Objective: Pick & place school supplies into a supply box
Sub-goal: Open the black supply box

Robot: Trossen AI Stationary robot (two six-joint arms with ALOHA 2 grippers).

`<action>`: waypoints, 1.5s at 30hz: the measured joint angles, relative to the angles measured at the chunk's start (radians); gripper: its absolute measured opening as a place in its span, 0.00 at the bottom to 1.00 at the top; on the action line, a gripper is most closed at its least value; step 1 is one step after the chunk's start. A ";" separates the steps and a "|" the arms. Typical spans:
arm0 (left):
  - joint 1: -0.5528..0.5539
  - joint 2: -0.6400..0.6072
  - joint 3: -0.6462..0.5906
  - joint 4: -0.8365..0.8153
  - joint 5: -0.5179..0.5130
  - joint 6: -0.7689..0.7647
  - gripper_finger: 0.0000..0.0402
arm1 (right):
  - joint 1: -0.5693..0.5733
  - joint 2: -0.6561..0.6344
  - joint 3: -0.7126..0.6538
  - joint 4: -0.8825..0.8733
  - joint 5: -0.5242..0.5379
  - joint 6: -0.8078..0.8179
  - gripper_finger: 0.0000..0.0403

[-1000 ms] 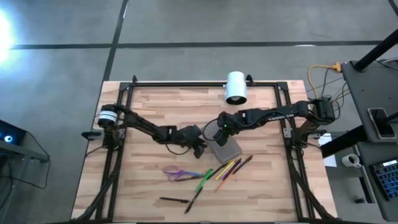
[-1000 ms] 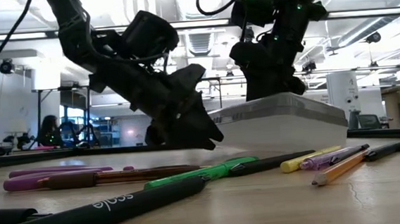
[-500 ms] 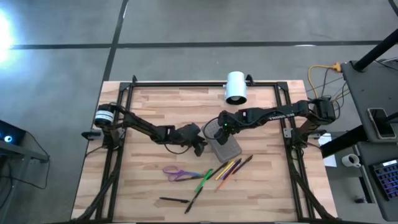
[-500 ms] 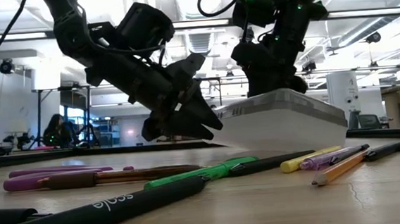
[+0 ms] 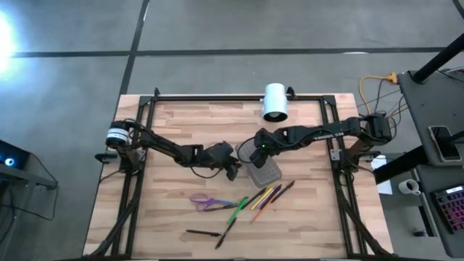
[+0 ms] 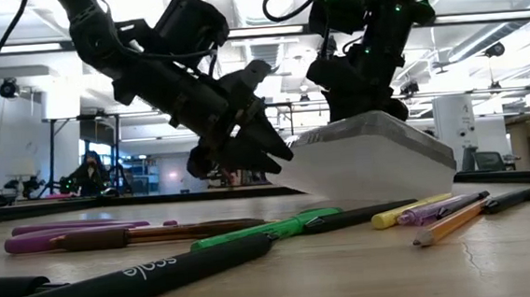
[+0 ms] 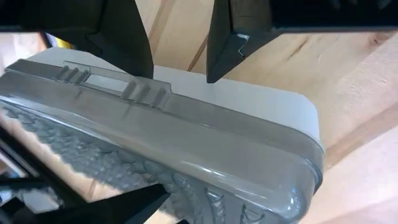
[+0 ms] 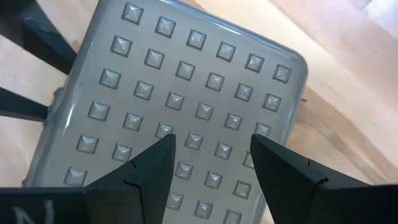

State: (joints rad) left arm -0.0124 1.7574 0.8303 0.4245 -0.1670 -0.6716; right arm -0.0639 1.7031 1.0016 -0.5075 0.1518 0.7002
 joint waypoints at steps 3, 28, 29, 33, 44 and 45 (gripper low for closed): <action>0.001 -0.046 0.000 -0.032 0.000 -0.003 0.34 | 0.000 0.000 0.000 0.004 0.013 0.000 0.51; -0.041 -0.114 -0.242 0.220 0.000 -0.417 0.34 | 0.002 0.007 -0.005 0.057 -0.034 0.019 0.51; -0.040 -0.104 -0.275 0.261 0.000 -0.468 0.34 | -0.001 0.008 -0.006 0.071 -0.045 0.019 0.51; -0.042 -0.107 -0.366 0.429 0.000 -0.624 0.34 | -0.018 0.011 -0.008 0.115 -0.078 0.019 0.51; -0.067 -0.060 -0.332 0.395 0.018 -0.699 0.34 | -0.052 0.011 -0.007 0.134 -0.085 0.003 0.51; -0.067 -0.051 -0.323 0.398 0.023 -0.699 0.34 | -0.052 0.010 -0.004 0.132 -0.083 0.004 0.51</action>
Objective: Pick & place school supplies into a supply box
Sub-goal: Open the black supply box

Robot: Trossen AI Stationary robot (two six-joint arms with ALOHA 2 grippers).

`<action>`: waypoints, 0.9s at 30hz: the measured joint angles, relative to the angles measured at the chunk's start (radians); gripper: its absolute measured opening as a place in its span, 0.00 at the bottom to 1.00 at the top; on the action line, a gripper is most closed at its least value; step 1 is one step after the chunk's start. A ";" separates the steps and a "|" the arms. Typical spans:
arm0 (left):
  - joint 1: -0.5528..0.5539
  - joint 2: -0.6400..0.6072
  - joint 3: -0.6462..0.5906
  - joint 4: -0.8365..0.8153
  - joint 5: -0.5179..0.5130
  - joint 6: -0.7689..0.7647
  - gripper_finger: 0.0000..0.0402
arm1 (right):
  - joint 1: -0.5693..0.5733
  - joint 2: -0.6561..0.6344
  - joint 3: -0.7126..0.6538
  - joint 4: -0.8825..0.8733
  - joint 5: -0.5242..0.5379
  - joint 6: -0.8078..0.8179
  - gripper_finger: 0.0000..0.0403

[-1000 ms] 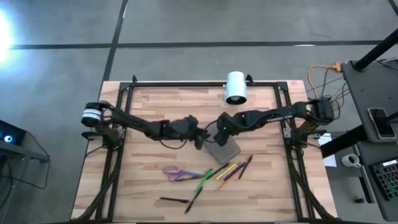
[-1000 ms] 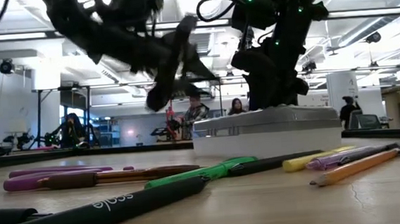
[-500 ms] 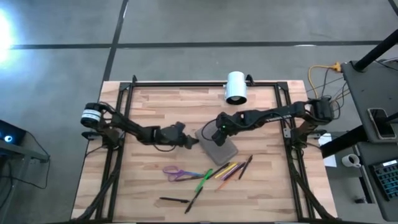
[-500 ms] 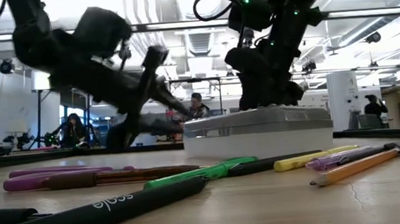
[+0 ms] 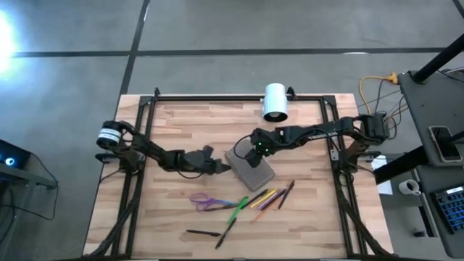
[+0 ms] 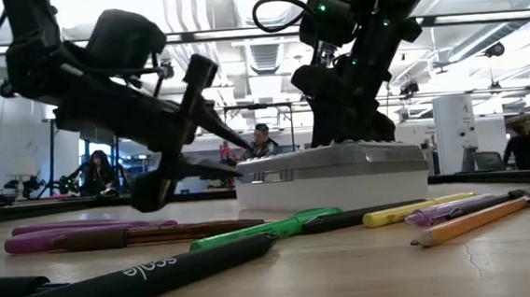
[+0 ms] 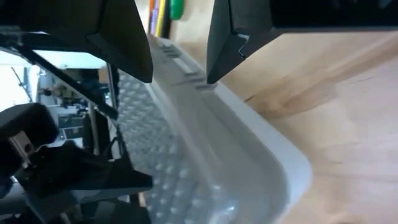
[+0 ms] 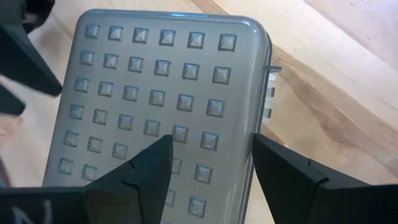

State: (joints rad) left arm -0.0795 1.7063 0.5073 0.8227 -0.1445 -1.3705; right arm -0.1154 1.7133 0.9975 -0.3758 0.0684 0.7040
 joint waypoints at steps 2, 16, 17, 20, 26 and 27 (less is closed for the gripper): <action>0.000 0.030 0.022 0.000 0.015 0.000 0.34 | 0.000 -0.006 0.012 -0.013 -0.001 -0.001 0.51; 0.009 0.112 0.056 -0.047 0.014 -0.009 0.34 | 0.006 -0.006 0.051 -0.057 -0.020 -0.025 0.51; 0.013 0.115 0.056 -0.052 0.013 -0.010 0.34 | 0.007 -0.006 0.051 -0.057 -0.037 -0.023 0.51; 0.022 0.123 0.058 -0.058 0.017 -0.011 0.34 | 0.014 -0.006 0.054 -0.061 -0.045 -0.019 0.51; 0.027 0.132 0.072 -0.080 0.014 -0.013 0.34 | 0.017 -0.026 0.074 -0.104 -0.040 -0.018 0.51; 0.028 0.132 0.075 -0.089 0.013 -0.011 0.34 | 0.018 -0.036 0.078 -0.110 -0.039 -0.022 0.51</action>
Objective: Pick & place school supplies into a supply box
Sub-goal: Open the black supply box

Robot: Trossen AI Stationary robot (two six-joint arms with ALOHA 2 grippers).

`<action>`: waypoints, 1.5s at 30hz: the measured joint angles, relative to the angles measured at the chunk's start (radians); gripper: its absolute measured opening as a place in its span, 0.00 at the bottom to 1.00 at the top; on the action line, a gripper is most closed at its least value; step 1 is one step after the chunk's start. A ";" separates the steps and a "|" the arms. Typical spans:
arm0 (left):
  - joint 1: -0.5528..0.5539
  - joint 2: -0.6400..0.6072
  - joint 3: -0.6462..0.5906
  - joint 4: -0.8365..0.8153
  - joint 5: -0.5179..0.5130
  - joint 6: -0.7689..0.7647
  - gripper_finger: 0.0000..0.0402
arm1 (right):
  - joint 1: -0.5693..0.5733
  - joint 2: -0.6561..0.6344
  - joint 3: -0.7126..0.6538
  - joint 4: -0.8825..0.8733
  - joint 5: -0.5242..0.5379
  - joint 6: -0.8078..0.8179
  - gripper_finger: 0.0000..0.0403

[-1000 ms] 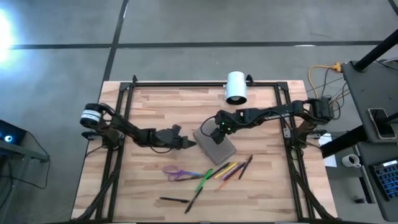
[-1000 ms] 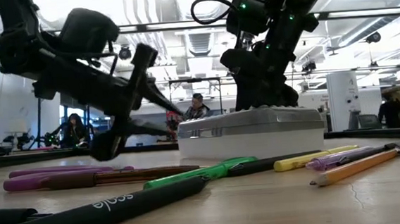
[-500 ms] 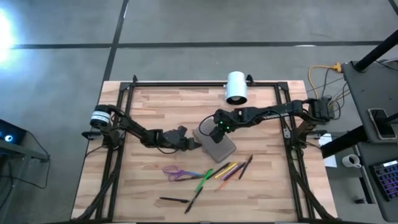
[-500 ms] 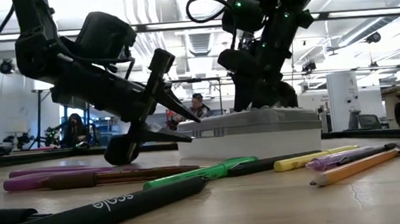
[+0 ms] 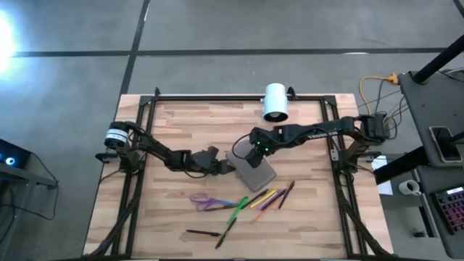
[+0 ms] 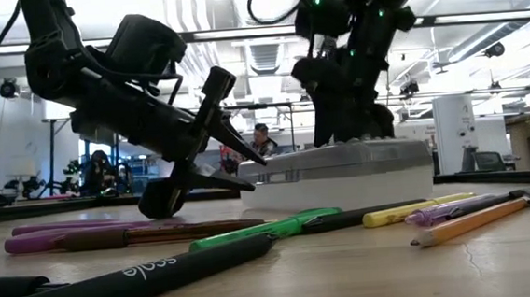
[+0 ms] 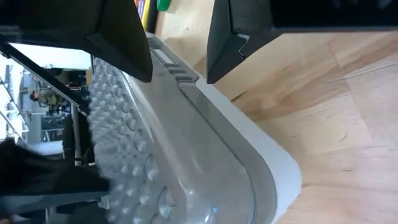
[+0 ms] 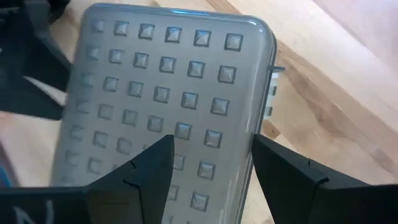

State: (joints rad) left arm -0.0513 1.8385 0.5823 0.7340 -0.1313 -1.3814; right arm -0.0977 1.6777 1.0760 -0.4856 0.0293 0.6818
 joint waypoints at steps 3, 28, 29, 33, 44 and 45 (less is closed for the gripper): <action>0.007 0.000 0.014 -0.011 0.003 0.020 0.34 | 0.001 -0.028 0.021 0.011 -0.005 -0.008 0.51; 0.032 -0.011 0.050 -0.060 -0.046 0.088 0.34 | 0.021 -0.085 0.013 -0.155 0.041 -0.065 0.51; 0.032 -0.012 0.052 -0.056 -0.052 0.088 0.34 | 0.024 -0.074 0.010 -0.152 0.021 -0.064 0.51; 0.032 -0.026 0.052 -0.043 -0.081 0.086 0.34 | 0.040 -0.019 0.001 -0.151 0.005 -0.062 0.51; -0.049 -0.143 0.006 -0.072 -0.362 0.032 0.34 | 0.036 0.017 -0.028 -0.116 -0.025 -0.061 0.51; -0.053 -0.153 0.000 -0.072 -0.376 0.028 0.34 | 0.036 0.017 -0.035 -0.106 -0.033 -0.056 0.51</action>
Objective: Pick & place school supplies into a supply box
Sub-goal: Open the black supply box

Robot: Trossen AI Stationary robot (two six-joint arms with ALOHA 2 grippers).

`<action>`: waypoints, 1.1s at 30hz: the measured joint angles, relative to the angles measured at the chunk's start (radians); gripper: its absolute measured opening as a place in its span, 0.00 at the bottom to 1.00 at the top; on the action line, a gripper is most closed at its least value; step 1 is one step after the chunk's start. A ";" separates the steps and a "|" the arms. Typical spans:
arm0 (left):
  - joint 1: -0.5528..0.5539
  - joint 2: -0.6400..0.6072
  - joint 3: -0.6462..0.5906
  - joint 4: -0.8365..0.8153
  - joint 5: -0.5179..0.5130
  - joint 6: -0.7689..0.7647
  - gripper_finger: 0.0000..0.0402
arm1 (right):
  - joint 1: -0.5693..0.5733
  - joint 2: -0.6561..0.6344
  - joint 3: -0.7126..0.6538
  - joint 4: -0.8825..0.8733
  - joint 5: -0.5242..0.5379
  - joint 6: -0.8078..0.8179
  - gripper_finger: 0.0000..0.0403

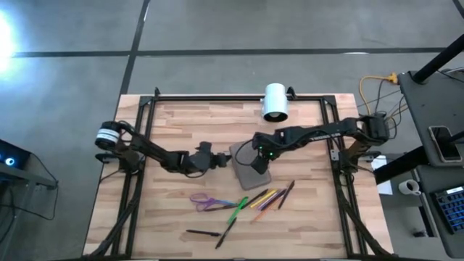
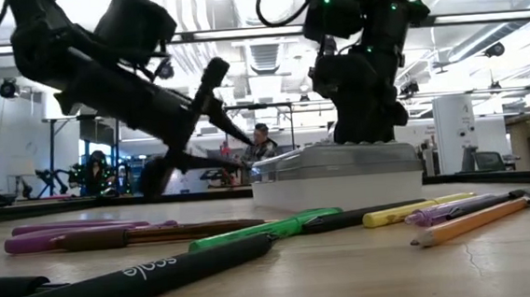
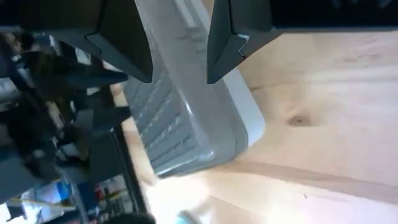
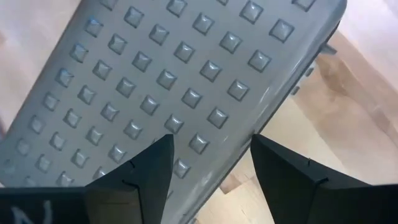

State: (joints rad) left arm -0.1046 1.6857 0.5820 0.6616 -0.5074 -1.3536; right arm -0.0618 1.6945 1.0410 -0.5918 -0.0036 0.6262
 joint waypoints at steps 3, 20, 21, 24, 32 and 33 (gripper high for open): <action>0.003 -0.007 -0.019 -0.040 -0.001 -0.031 0.34 | -0.002 -0.001 -0.032 0.053 -0.034 0.021 0.51; -0.019 0.043 -0.019 -0.115 0.164 -0.100 0.33 | -0.004 0.002 -0.049 0.106 -0.028 0.028 0.51; -0.025 0.039 -0.019 -0.137 0.172 -0.097 0.32 | -0.004 0.002 -0.049 0.106 -0.028 0.032 0.51; -0.029 0.038 -0.007 -0.178 0.213 -0.059 0.25 | -0.004 0.002 -0.049 0.105 -0.027 0.044 0.51; 0.000 0.056 0.199 -0.634 0.267 0.061 0.04 | -0.004 0.002 -0.050 0.114 -0.024 0.051 0.51; 0.008 0.064 0.221 -0.665 0.270 0.074 0.04 | -0.004 0.002 -0.050 0.122 -0.023 0.052 0.51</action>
State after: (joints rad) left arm -0.0965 1.7494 0.8031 -0.0032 -0.2375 -1.2797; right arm -0.0654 1.6969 0.9905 -0.4703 -0.0266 0.6780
